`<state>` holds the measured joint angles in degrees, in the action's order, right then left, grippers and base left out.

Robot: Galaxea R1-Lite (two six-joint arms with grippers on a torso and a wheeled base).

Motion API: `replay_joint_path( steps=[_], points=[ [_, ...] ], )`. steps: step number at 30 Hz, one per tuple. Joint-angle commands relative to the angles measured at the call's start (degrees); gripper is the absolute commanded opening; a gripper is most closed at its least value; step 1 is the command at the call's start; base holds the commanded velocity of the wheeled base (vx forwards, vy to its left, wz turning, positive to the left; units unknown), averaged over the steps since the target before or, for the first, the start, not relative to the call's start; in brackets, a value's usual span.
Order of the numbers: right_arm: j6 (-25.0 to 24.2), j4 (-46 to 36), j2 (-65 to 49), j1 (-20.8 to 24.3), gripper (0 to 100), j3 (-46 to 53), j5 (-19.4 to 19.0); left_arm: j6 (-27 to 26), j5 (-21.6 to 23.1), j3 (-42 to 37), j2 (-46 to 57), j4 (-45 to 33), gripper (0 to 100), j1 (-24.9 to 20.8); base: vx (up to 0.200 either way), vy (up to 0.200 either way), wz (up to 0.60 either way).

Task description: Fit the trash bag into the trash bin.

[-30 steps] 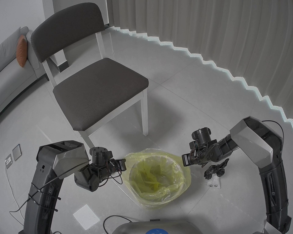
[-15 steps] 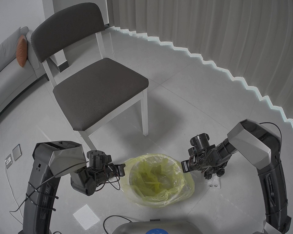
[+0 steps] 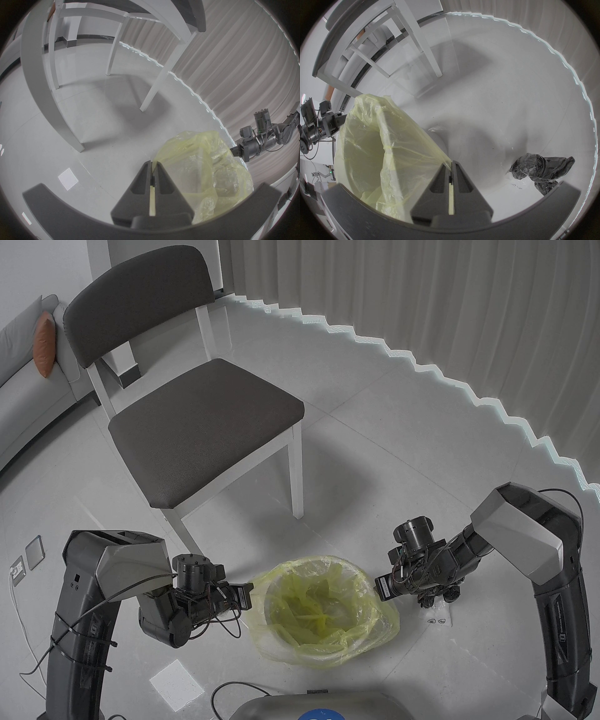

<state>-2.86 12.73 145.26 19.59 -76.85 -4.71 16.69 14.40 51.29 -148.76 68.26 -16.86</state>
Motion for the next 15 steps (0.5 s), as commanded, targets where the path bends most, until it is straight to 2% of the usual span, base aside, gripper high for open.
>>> replay_joint_path(
  steps=[1, 15],
  points=[
    [-0.39, 0.02, -0.95, 0.01, 100, 0.03, -0.04, 0.01, -0.07, -0.49, 0.31, 0.04, 0, 0.07, 0.000, 0.000, 0.00],
    [0.58, -0.86, -7.01, -2.80, 100, 1.79, -0.39, 0.10, -0.07, -0.49, 1.46, 0.04, 0, 0.69, 0.000, 0.000, 0.00]
  ],
)
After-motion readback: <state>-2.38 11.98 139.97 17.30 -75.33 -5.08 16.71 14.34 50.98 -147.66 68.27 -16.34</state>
